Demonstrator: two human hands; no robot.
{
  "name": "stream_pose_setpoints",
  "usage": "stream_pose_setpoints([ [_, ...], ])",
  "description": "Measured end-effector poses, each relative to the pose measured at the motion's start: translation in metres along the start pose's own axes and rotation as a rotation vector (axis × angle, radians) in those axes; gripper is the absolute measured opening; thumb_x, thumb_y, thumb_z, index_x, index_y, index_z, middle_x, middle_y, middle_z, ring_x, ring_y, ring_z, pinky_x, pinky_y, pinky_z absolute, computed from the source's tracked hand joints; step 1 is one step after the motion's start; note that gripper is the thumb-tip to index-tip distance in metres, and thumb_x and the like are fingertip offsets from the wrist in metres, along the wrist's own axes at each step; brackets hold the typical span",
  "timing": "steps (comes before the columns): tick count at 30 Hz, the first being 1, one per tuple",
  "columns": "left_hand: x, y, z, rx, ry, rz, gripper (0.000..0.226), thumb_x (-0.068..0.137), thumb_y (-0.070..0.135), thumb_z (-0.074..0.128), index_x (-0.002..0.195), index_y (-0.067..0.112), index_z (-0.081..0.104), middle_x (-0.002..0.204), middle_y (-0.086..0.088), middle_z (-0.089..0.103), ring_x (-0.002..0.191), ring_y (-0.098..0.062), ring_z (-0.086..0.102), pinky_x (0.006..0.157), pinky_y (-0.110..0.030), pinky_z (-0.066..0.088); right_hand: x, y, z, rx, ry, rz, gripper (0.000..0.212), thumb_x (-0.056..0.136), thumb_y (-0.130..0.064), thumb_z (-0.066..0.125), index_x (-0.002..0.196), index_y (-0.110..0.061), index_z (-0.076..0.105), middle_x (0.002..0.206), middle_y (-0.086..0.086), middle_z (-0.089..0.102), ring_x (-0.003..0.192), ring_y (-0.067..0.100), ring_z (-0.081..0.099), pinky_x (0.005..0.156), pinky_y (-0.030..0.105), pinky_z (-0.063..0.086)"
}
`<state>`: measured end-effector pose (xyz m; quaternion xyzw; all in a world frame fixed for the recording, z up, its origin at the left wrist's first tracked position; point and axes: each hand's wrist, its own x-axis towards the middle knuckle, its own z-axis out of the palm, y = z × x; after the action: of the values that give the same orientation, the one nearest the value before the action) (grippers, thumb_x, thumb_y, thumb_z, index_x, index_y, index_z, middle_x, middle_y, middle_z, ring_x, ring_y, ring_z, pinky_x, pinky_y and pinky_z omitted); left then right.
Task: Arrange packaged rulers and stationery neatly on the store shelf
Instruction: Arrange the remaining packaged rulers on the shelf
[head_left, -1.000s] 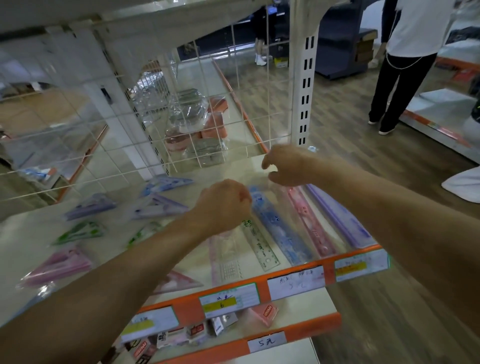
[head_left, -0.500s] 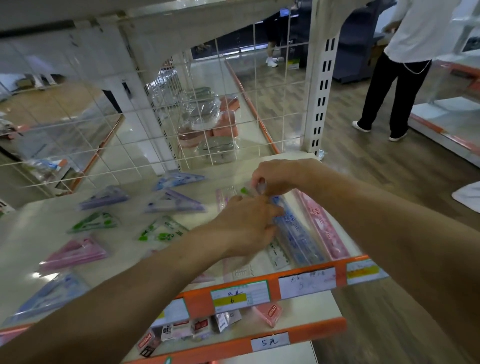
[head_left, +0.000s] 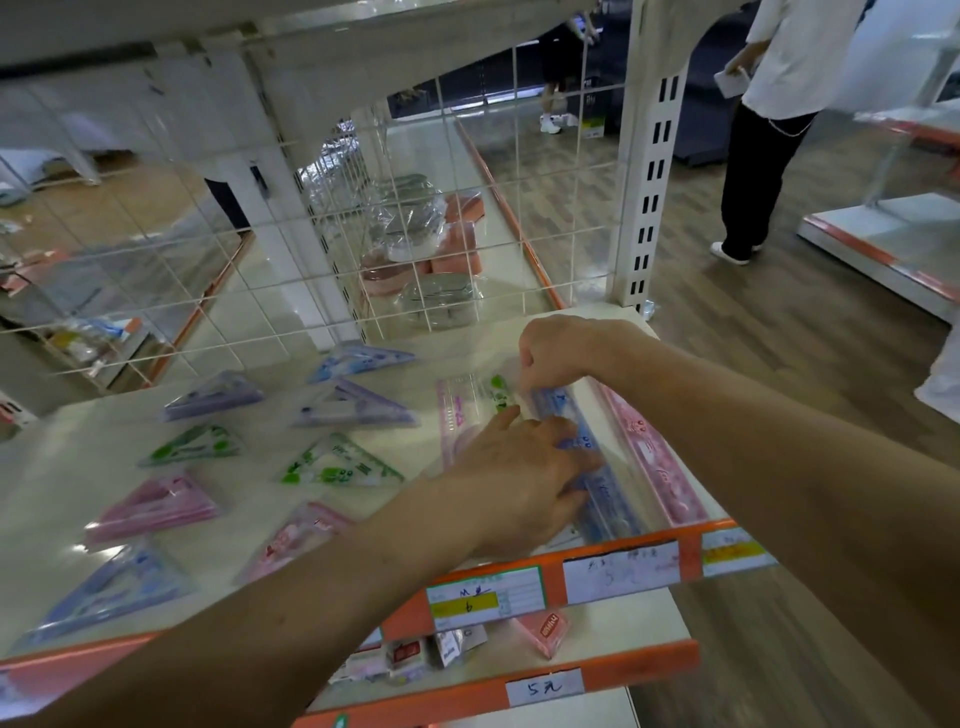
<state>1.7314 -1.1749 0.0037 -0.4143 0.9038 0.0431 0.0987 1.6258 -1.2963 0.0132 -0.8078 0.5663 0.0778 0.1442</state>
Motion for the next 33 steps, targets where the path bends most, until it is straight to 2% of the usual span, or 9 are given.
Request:
stream_pose_setpoints([
  [5, -0.003, 0.001, -0.002, -0.075, 0.025, 0.004, 0.046, 0.1, 0.037, 0.034, 0.145, 0.029, 0.035, 0.156, -0.001, 0.021, 0.141, -0.018, 0.023, 0.117, -0.039, 0.009, -0.002, 0.0, -0.008, -0.002, -0.004, 0.02, 0.017, 0.082, -0.026, 0.063, 0.079, -0.009, 0.062, 0.074, 0.004, 0.06, 0.07, 0.019, 0.059, 0.066, 0.031, 0.05],
  [10, 0.006, -0.008, -0.016, -0.877, 0.459, -0.446, 0.051, 0.091, 0.032, 0.059, 0.137, 0.018, 0.042, 0.133, 0.003, 0.048, 0.116, -0.011, 0.049, 0.083, -0.014, 0.04, -0.024, 0.002, -0.043, 0.101, 0.077, 0.005, 0.021, 0.086, -0.025, 0.067, 0.083, -0.006, 0.057, 0.073, 0.004, 0.057, 0.058, 0.014, 0.054, 0.045, 0.019, 0.038],
  [14, 0.016, 0.002, -0.026, -1.529, 0.218, -0.504, 0.05, 0.086, 0.018, 0.067, 0.132, 0.012, 0.046, 0.114, -0.007, 0.066, 0.103, -0.021, 0.062, 0.088, -0.033, 0.051, -0.062, -0.003, -0.073, 0.175, 0.194, -0.054, 0.029, 0.085, -0.026, 0.068, 0.103, -0.003, 0.065, 0.097, 0.01, 0.068, 0.068, 0.015, 0.058, 0.049, 0.02, 0.042],
  [16, 0.017, 0.016, -0.029, -1.532, 0.237, -0.46, 0.02, 0.092, 0.008, 0.057, 0.11, 0.014, 0.056, 0.105, -0.011, 0.069, 0.096, -0.024, 0.066, 0.087, -0.036, 0.053, -0.085, -0.006, -0.084, 0.199, 0.225, -0.12, 0.024, 0.086, -0.023, 0.067, 0.107, -0.012, 0.064, 0.093, -0.007, 0.063, 0.063, 0.005, 0.054, 0.045, 0.014, 0.042],
  [17, 0.018, 0.021, -0.033, -1.524, 0.28, -0.433, 0.014, 0.094, 0.005, 0.05, 0.101, 0.016, 0.057, 0.098, -0.01, 0.07, 0.092, -0.024, 0.067, 0.084, -0.036, 0.054, -0.096, -0.01, -0.089, 0.227, 0.237, -0.131, 0.035, 0.087, -0.021, 0.066, 0.12, -0.012, 0.058, 0.091, -0.015, 0.057, 0.062, 0.0, 0.051, 0.042, 0.009, 0.039],
  [19, 0.018, 0.022, -0.044, -1.497, 0.415, -0.372, 0.021, 0.096, 0.002, 0.042, 0.095, 0.018, 0.054, 0.085, -0.005, 0.068, 0.087, -0.021, 0.068, 0.085, -0.037, 0.053, -0.113, -0.013, -0.103, 0.278, 0.317, -0.187, 0.024, 0.088, -0.02, 0.065, 0.11, -0.011, 0.062, 0.091, -0.016, 0.054, 0.064, -0.004, 0.05, 0.043, 0.004, 0.036],
  [24, 0.028, 0.005, -0.05, -1.242, 0.645, -0.314, 0.015, 0.095, 0.006, 0.045, 0.099, 0.017, 0.054, 0.091, 0.0, 0.068, 0.095, -0.024, 0.065, 0.087, -0.039, 0.05, -0.128, -0.013, -0.111, 0.357, 0.529, -0.263, 0.023, 0.088, -0.012, 0.061, 0.11, -0.017, 0.061, 0.091, -0.013, 0.055, 0.084, 0.001, 0.054, 0.064, 0.008, 0.039],
  [30, 0.041, 0.009, -0.03, -1.322, 0.655, -0.397, 0.022, 0.087, 0.011, 0.061, 0.109, 0.009, 0.057, 0.097, -0.007, 0.069, 0.091, -0.022, 0.066, 0.081, -0.034, 0.051, -0.12, -0.003, -0.082, 0.309, 0.493, -0.245, 0.027, 0.091, -0.006, 0.053, 0.111, -0.019, 0.066, 0.101, -0.009, 0.059, 0.088, -0.001, 0.05, 0.065, 0.0, 0.032],
  [33, 0.046, 0.017, -0.035, -1.387, 0.725, -0.352, 0.014, 0.091, 0.009, 0.054, 0.104, 0.011, 0.056, 0.083, -0.003, 0.067, 0.079, -0.011, 0.065, 0.074, -0.022, 0.049, -0.123, -0.004, -0.083, 0.312, 0.552, -0.264, 0.028, 0.093, -0.009, 0.05, 0.114, -0.019, 0.065, 0.113, -0.004, 0.063, 0.096, 0.005, 0.053, 0.076, 0.011, 0.039],
])
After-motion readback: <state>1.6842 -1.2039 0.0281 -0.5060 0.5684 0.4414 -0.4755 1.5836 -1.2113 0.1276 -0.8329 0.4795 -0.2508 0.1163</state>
